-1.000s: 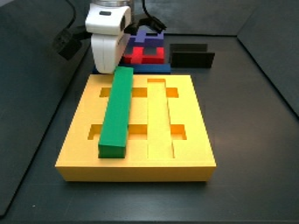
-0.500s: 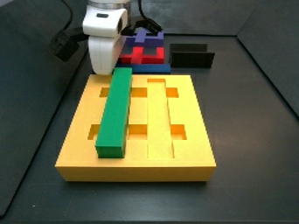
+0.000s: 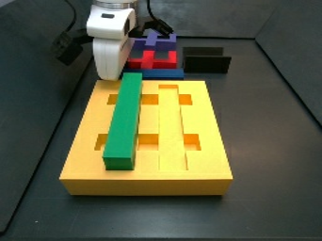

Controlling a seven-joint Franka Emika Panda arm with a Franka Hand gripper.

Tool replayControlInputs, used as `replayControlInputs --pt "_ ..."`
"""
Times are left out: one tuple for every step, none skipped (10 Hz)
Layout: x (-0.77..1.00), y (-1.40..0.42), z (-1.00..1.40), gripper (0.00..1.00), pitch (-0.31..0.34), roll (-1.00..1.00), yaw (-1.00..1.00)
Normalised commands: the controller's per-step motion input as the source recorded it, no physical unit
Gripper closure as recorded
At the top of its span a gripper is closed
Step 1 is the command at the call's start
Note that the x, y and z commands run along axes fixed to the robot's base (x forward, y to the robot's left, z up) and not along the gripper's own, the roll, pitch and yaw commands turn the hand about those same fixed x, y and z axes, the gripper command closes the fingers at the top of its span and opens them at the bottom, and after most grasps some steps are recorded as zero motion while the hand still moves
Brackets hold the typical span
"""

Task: Pick up the blue object. Move up. Move to above the board. Insert the blue object.
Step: Pick up the blue object.

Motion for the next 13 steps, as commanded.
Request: replayControlInputs --pt "0.0 0.05 0.0 0.0 0.0 -0.01 0.0" --pt "0.07 0.0 0.1 0.0 0.0 0.0 0.01" --pt "0.11 0.0 0.03 0.0 0.0 0.0 0.01" --pt "0.11 0.0 0.0 0.0 0.0 0.0 0.03" --pt "0.08 0.0 0.0 0.0 0.0 0.0 0.03" --pt "0.04 0.0 0.0 0.0 0.0 0.0 0.08" --pt "0.05 0.0 0.0 0.0 0.0 0.0 0.09" --pt "0.03 0.0 0.0 0.0 0.0 0.0 0.09" --pt "0.0 0.03 0.0 0.0 0.0 0.0 0.0" --pt "-0.01 -0.01 0.32 0.0 0.034 0.01 0.0" --pt "0.0 0.0 0.23 0.0 0.017 0.0 -0.02" --pt "0.0 0.0 -0.02 0.0 -0.013 0.0 0.0" --pt "-0.06 0.0 -0.12 0.0 -0.01 0.0 0.0"
